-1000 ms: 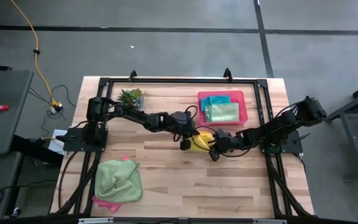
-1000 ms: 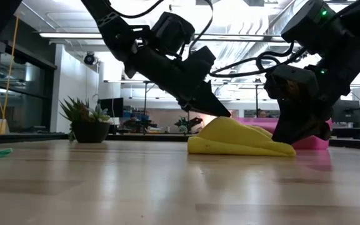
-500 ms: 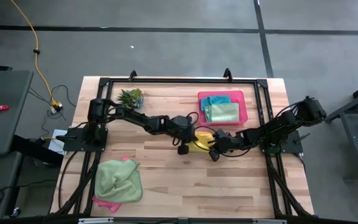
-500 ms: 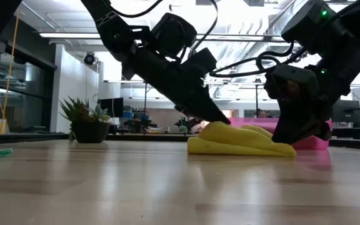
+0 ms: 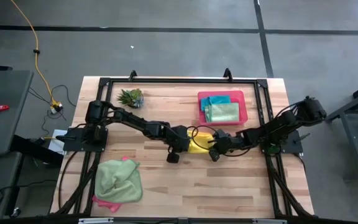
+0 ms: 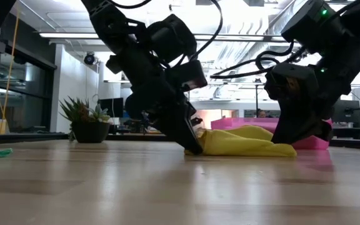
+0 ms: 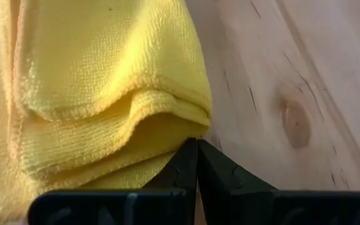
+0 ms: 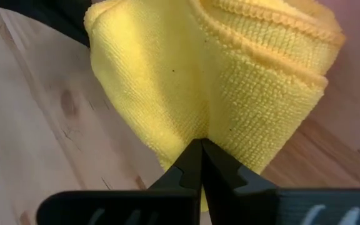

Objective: Fold microfiber towels
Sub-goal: Fold the yellow microfiber cloth

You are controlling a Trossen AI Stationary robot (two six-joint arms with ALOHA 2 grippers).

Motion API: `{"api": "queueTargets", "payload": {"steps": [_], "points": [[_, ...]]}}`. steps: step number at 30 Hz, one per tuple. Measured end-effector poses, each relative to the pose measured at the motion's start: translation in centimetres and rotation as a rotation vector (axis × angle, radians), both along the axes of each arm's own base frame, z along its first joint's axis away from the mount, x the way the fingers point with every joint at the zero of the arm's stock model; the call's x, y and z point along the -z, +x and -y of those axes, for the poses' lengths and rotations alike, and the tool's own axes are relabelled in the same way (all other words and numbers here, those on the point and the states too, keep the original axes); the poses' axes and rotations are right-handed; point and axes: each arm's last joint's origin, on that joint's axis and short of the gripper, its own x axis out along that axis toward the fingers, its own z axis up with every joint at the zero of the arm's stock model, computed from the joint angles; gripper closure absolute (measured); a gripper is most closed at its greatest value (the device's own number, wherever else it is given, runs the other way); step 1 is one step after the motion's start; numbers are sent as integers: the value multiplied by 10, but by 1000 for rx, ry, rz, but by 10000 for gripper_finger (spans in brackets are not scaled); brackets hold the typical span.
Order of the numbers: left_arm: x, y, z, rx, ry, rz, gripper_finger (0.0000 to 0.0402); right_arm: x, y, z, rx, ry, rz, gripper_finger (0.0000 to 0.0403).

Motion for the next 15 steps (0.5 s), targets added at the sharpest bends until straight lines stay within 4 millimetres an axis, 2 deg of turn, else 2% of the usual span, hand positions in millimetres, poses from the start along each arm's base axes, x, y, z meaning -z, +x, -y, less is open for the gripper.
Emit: {"api": "queueTargets", "payload": {"steps": [8,12,15], "points": [[-9,-6,-7,-28,16,-15,402,-28,-4,4,21,-35,116,403],[-30,-9,-16,-60,39,33,401,-40,-10,9,64,-73,147,403],[-45,-12,-22,-68,54,63,401,-41,-14,11,74,-92,124,403]]}}
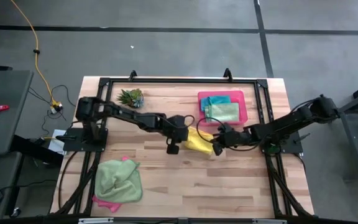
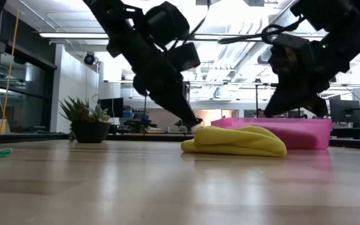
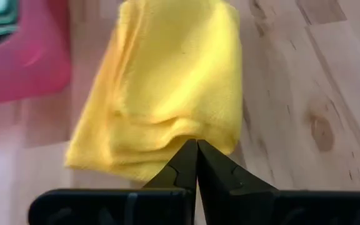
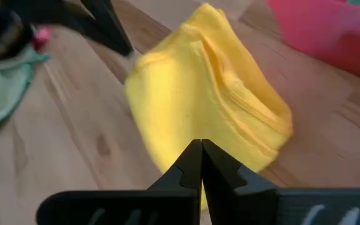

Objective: Fold microfiber towels
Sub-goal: Fold the yellow microfiber cloth

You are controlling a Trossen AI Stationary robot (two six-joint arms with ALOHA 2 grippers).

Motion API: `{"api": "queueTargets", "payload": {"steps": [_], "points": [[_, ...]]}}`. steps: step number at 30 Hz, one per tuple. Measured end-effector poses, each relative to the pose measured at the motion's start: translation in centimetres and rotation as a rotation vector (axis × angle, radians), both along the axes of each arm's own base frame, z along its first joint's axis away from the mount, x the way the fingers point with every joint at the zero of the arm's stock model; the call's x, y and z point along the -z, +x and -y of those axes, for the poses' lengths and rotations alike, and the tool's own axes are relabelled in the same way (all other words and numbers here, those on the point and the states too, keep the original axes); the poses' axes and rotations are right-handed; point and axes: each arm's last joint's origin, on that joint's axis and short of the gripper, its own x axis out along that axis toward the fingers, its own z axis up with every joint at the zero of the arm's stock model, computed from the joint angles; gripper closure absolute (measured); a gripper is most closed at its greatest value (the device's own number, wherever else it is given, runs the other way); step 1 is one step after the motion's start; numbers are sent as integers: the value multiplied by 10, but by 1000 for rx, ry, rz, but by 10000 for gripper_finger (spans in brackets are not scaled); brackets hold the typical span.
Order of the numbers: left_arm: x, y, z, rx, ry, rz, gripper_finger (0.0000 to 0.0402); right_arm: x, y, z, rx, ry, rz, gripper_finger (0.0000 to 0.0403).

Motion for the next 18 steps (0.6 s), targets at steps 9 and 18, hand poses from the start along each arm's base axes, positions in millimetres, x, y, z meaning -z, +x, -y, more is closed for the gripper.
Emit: {"api": "queueTargets", "payload": {"steps": [9,18], "points": [[-20,-1,4,3,-100,79,401,19,5,-1,22,0,-80,403],[14,17,32,17,-188,74,401,37,12,2,73,9,-122,403]]}}
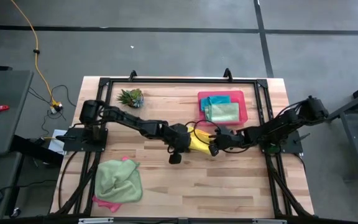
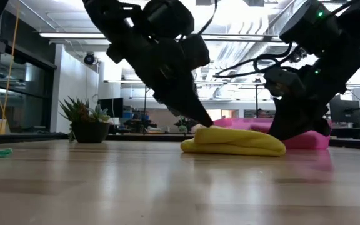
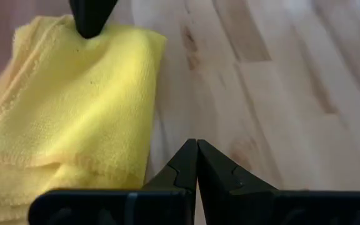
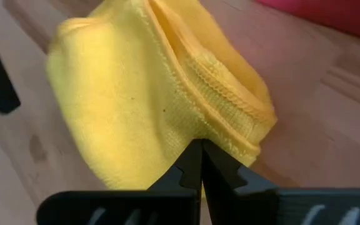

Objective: Fold microfiber towels
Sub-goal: Fold the yellow microfiber cloth

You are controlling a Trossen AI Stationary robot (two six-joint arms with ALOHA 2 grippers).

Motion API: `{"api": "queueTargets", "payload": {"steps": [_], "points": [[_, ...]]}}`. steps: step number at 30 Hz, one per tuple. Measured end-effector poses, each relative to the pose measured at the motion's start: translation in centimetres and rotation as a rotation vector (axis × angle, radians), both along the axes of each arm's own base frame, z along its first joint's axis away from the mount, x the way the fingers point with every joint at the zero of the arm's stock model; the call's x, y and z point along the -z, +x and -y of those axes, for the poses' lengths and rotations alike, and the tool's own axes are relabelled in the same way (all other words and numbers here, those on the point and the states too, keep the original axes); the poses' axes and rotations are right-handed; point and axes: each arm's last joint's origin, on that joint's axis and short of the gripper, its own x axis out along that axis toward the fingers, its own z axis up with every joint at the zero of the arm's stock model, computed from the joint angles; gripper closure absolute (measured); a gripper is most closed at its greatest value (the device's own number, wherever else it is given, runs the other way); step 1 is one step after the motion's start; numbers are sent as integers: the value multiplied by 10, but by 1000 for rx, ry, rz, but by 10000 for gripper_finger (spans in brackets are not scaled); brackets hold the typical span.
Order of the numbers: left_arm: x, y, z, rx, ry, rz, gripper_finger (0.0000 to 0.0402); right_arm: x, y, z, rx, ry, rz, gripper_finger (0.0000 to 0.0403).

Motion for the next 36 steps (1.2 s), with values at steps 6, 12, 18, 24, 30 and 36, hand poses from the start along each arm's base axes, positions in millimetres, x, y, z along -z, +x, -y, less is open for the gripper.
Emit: {"api": "queueTargets", "payload": {"steps": [6,12,18,24,30,36], "points": [[-2,5,5,-52,143,51,401,3,3,-1,-11,-9,5,403],[-1,4,-5,-71,203,47,402,7,3,-1,-27,-6,-9,403],[6,-3,-14,-64,233,-3,401,8,4,-2,-48,-9,-14,403],[22,-17,-21,-58,279,-58,401,8,4,-2,-53,-9,-14,403],[18,-19,-47,-215,399,-63,401,8,4,-2,-89,-26,-23,403],[-13,-22,-69,-296,364,18,402,8,4,-2,-94,-21,-24,403]]}}
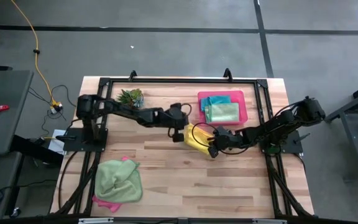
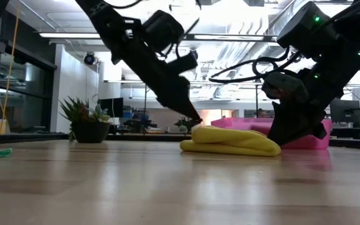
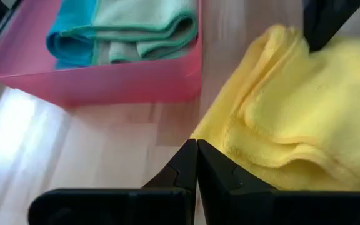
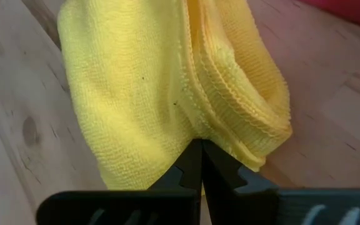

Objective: Fold microfiber towels
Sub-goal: Fold the yellow microfiber cloth

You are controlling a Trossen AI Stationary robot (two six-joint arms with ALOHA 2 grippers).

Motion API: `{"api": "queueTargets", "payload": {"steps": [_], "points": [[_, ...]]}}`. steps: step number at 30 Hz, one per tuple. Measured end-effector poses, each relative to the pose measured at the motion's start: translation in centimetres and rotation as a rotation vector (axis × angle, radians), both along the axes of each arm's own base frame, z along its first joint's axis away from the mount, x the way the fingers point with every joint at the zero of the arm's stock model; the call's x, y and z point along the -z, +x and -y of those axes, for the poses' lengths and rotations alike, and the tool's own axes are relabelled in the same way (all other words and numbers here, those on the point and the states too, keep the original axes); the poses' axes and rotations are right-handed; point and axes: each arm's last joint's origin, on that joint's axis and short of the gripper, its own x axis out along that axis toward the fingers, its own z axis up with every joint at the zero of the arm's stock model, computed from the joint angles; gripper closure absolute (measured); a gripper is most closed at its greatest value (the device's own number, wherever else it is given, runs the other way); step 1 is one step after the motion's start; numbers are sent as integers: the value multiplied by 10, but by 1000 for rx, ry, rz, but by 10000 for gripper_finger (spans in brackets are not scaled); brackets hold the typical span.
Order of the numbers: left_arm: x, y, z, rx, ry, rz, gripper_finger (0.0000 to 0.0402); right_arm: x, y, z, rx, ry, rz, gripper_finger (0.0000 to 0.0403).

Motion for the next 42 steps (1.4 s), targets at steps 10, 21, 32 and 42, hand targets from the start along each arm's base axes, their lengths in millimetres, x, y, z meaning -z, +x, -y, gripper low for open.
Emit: {"api": "queueTargets", "payload": {"steps": [10,21,32,42], "points": [[-1,-6,29,262,-361,6,402,0,0,0,2,-3,1,403],[30,15,73,306,-269,46,402,0,0,0,4,-1,4,403],[30,16,32,191,-169,102,402,0,0,0,3,3,8,403],[32,7,-7,91,-147,78,401,0,0,0,9,7,9,403]]}}
